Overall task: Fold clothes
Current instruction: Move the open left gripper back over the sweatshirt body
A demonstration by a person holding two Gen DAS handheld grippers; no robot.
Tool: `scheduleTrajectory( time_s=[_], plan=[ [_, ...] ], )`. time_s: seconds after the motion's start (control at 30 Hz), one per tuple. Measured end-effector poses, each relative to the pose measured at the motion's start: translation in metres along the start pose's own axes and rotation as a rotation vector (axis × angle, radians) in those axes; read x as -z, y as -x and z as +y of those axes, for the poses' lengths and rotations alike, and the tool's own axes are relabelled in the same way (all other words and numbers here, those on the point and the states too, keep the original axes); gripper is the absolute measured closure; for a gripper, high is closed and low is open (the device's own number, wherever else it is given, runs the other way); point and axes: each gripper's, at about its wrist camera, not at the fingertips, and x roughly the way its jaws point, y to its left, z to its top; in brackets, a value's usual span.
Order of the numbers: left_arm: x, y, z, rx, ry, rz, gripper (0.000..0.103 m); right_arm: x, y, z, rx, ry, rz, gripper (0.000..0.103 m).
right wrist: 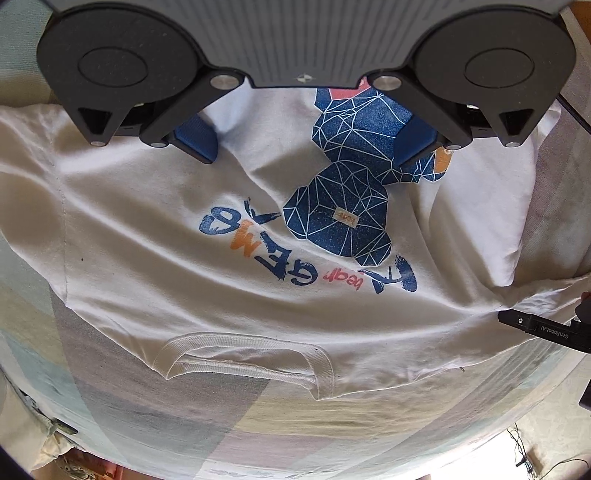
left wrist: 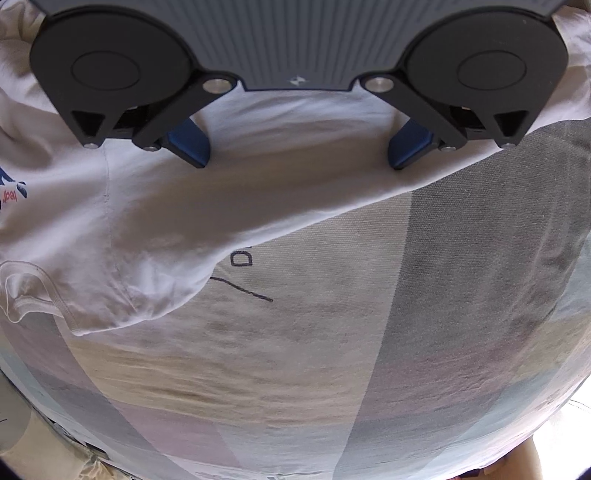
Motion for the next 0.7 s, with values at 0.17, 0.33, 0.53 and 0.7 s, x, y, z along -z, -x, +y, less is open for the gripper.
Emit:
scheduleTrajectory(
  time_s=[0.17, 0.33, 0.53, 0.7],
  plan=[
    [-0.003, 0.005, -0.004, -0.027, 0.021, 0.022, 0.006, -0.003, -0.004, 0.008, 0.041, 0.047, 0.003, 0.0],
    [0.017, 0.034, -0.019, 0.017, 0.03, -0.027, 0.008, -0.004, -0.006, 0.006, 0.042, 0.062, 0.009, 0.0],
    [0.039, 0.024, -0.035, -0.009, 0.049, 0.053, 0.008, -0.007, -0.006, 0.005, 0.032, 0.076, 0.018, 0.0],
    [0.059, 0.05, -0.055, 0.051, 0.082, 0.023, 0.008, -0.012, 0.006, -0.011, -0.054, 0.059, 0.047, 0.0]
  ],
)
